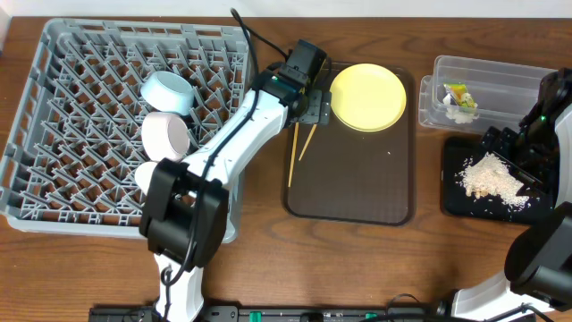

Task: Sort waste into correct bins and load items into the dishwasher
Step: 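Move the left gripper right to the wooden chopsticks on the tray, then close the left gripper on one wooden chopstick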

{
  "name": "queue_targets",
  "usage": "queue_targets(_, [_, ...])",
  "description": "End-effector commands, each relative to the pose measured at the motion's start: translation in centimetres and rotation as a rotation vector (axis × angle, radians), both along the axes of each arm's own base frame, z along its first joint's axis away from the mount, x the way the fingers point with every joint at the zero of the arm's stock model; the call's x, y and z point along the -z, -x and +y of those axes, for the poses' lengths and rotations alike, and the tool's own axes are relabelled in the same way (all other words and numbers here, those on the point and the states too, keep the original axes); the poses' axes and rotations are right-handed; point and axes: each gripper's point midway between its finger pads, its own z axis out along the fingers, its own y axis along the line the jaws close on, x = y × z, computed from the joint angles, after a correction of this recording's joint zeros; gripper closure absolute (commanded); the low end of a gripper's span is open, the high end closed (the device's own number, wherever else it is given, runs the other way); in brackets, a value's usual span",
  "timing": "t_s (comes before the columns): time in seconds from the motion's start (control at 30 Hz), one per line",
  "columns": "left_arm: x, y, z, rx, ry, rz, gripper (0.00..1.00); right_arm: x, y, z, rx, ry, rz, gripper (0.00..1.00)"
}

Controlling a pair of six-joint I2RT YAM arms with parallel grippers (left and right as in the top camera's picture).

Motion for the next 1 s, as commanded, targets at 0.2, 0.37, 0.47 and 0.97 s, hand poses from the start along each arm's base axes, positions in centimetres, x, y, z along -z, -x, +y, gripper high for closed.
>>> queue_targets(0.2, [2.4,-0.5,-3.4,0.055,0.066,0.005,0.06,-0.7,0.0,0.0,0.007,0.006,-0.025,0.01])
queue_targets(0.37, [4.4,0.2,-4.4,0.078,0.048,0.036,0.07,-0.7,0.0,0.0,0.007,0.006,-0.026,0.01])
queue_targets(0.47, [5.7,0.7,-4.7,0.088,0.034,0.059,0.07,-0.7,0.0,0.0,0.007,0.006,-0.026,0.01])
queue_targets(0.97, [9.3,1.4,-5.1,0.098,-0.004,0.105,0.13,-0.7,0.0,0.0,0.007,0.006,-0.025,0.01])
